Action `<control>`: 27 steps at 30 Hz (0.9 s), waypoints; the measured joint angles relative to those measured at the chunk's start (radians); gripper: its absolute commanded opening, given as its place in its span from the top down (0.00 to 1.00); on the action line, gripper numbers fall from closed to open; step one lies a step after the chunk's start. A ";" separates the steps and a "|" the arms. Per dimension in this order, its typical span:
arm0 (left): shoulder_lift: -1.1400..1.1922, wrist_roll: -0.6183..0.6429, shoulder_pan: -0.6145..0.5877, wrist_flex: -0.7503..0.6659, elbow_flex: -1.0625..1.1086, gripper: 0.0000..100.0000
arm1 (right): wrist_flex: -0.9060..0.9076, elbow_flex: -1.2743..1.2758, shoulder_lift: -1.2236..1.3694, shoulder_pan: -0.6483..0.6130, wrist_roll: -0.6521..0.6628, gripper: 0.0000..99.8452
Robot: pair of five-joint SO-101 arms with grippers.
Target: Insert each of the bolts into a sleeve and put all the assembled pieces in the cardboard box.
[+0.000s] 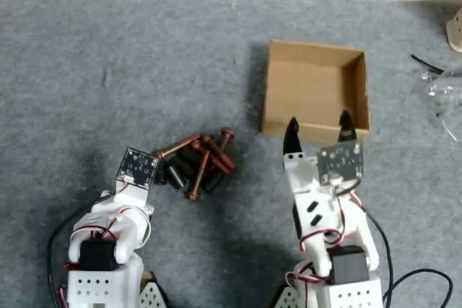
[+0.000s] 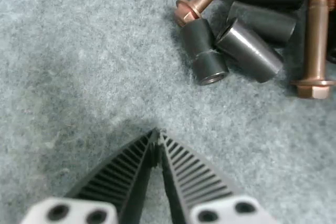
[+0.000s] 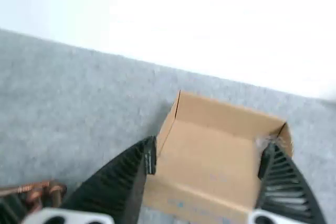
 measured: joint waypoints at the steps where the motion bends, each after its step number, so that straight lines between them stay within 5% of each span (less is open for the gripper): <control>1: 0.000 0.002 0.008 0.000 0.000 0.99 | 0.000 0.000 -0.029 0.000 0.000 0.71; 9: 0.000 0.000 0.043 -0.008 0.000 0.99 | 0.000 -0.011 -0.147 0.029 0.000 0.71; 18: 0.000 0.025 -0.103 -0.368 -0.133 0.99 | 0.077 0.018 -0.161 0.135 0.000 0.71; 27: -0.012 0.150 -0.106 -0.258 -0.491 0.99 | 0.250 0.189 -0.161 0.135 -0.043 0.71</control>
